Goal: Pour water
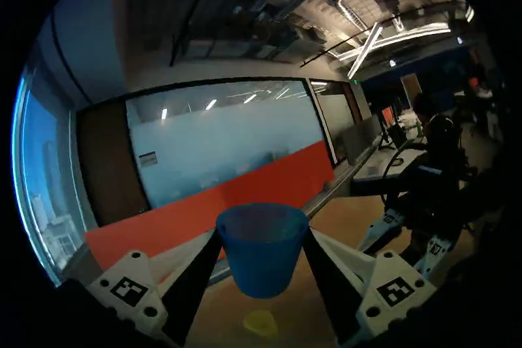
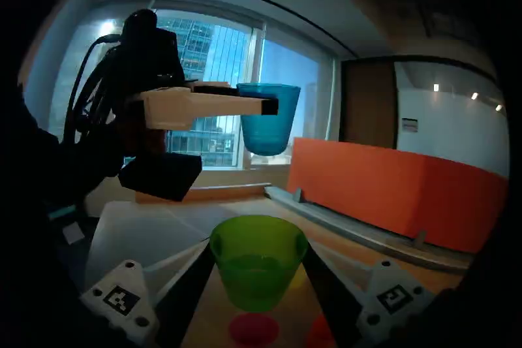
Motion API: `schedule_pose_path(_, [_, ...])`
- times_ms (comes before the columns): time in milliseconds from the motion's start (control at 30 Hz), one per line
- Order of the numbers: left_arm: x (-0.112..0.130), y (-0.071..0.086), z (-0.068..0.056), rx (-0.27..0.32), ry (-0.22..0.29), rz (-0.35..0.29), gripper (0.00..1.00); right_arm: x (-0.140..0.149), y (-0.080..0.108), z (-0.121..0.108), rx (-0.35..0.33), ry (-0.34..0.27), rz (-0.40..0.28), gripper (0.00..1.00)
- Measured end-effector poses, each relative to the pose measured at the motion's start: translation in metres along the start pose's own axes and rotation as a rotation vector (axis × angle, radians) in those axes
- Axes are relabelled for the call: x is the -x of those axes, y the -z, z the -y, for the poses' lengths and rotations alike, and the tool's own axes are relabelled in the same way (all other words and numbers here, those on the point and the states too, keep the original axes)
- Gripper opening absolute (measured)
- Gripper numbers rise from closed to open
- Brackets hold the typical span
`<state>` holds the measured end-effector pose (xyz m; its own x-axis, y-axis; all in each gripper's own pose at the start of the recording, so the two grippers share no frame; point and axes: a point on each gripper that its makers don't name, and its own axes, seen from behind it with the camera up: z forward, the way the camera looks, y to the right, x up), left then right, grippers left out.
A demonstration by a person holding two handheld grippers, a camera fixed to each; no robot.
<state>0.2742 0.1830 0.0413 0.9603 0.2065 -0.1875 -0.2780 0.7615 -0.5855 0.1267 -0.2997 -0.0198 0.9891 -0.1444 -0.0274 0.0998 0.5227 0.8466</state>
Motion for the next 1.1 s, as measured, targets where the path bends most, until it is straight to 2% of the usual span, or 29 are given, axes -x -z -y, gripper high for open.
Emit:
schedule_pose_path(100, [0.000, -0.002, 0.004, 0.000, 0.084, -0.004, 0.85, -0.002, 0.001, 0.000, 0.000, -0.001, -0.002, 0.90])
schedule_pose_path(400, [0.001, -0.002, 0.004, 0.031, 0.261, -0.010, 0.86, -0.005, 0.003, -0.002, 0.005, -0.006, -0.005, 0.90])
schedule_pose_path(500, [0.005, -0.003, 0.007, 0.034, 0.279, -0.011, 0.86, -0.006, 0.004, -0.003, 0.006, -0.010, -0.005, 0.90])
schedule_pose_path(800, [0.021, 0.001, 0.009, 0.023, 0.260, 0.016, 0.86, -0.003, 0.009, -0.009, 0.024, -0.011, 0.006, 0.90])
schedule_pose_path(1100, [0.044, 0.006, 0.016, 0.003, 0.270, 0.052, 0.86, 0.000, 0.024, -0.021, 0.057, -0.023, 0.015, 0.90])
